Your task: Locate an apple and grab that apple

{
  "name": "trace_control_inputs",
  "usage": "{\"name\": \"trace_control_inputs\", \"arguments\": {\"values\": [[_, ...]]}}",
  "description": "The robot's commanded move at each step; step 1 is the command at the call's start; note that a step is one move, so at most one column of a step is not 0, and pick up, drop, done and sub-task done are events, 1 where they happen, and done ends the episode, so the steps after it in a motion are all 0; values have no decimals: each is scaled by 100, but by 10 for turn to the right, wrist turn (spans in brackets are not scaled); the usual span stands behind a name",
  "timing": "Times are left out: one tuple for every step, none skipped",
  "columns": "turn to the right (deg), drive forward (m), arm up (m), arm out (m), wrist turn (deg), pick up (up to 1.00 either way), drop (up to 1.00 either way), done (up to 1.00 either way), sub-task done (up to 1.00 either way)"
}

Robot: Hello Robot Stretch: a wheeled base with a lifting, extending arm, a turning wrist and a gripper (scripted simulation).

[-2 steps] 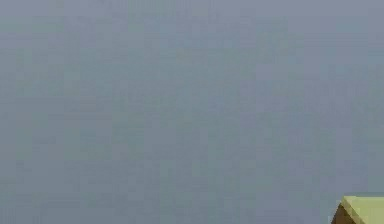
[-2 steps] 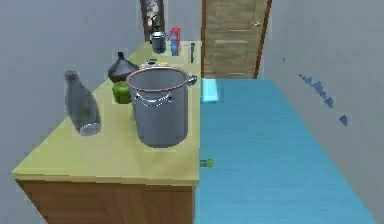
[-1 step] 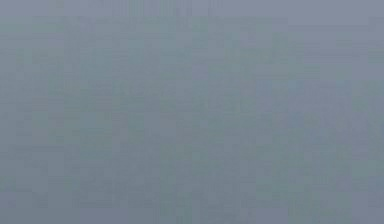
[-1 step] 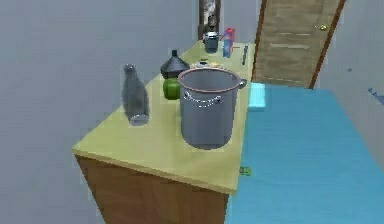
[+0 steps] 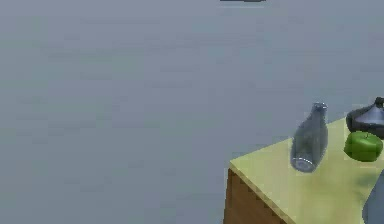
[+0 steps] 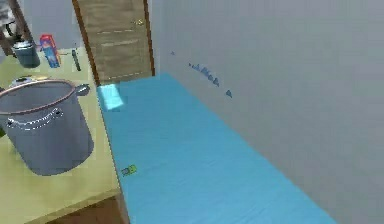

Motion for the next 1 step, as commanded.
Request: {"name": "trace_control_inputs", "arguments": {"values": [[60,0,0,0,0,0,0,0,0]]}}
